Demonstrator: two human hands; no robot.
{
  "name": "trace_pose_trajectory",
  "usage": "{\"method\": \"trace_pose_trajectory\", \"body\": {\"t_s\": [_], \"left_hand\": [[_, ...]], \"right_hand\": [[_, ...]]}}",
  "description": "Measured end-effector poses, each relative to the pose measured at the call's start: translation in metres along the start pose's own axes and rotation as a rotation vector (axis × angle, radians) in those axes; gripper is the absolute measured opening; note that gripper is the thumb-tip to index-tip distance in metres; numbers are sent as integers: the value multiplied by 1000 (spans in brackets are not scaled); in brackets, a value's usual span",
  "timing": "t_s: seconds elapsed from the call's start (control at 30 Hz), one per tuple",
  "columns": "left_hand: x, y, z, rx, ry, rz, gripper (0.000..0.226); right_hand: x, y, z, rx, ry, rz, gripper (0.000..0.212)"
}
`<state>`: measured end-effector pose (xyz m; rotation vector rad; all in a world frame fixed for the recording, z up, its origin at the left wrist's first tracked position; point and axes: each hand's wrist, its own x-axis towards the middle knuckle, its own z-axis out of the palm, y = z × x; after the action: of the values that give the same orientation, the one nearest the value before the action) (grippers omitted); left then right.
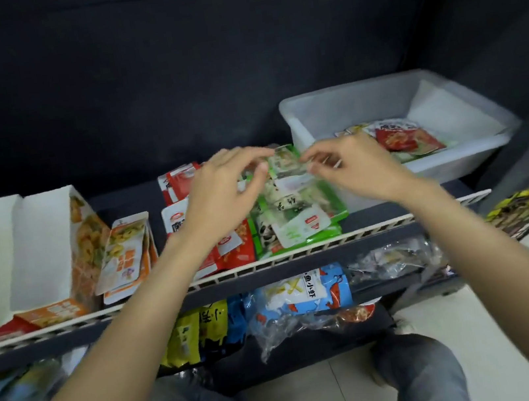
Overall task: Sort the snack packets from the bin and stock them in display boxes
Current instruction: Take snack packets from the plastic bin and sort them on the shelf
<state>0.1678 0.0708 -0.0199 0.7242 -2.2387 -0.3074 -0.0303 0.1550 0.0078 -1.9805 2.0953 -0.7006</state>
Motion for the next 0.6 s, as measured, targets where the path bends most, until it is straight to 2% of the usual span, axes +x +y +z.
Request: {"method": "trace_pose_trajectory", "body": {"t_s": [0.1,0.17,0.3,0.37,0.43,0.5,0.6], "left_hand": [[51,25,39,-71,-111,65,23],[84,36,72,-145,-218,7,24],[131,45,136,-241,-445,-193,30],[143,43,160,-189,-515,-221,35],[149,41,174,-87,-583,-243,42],[154,41,182,-21,-646,-276,47],[156,44,182,29,-668,-353,42]], "right_hand": [[13,64,-35,-99,29,151,19],[31,109,-46,-208,14,281,23],[63,174,-44,-365,-110,591,52],[69,192,-37,-370,-175,707,69],[72,204,-28,-336,-219,736,80],[76,208,-27,-275,-196,707,77],[79,203,-31,-66,-8,687,53]]}}
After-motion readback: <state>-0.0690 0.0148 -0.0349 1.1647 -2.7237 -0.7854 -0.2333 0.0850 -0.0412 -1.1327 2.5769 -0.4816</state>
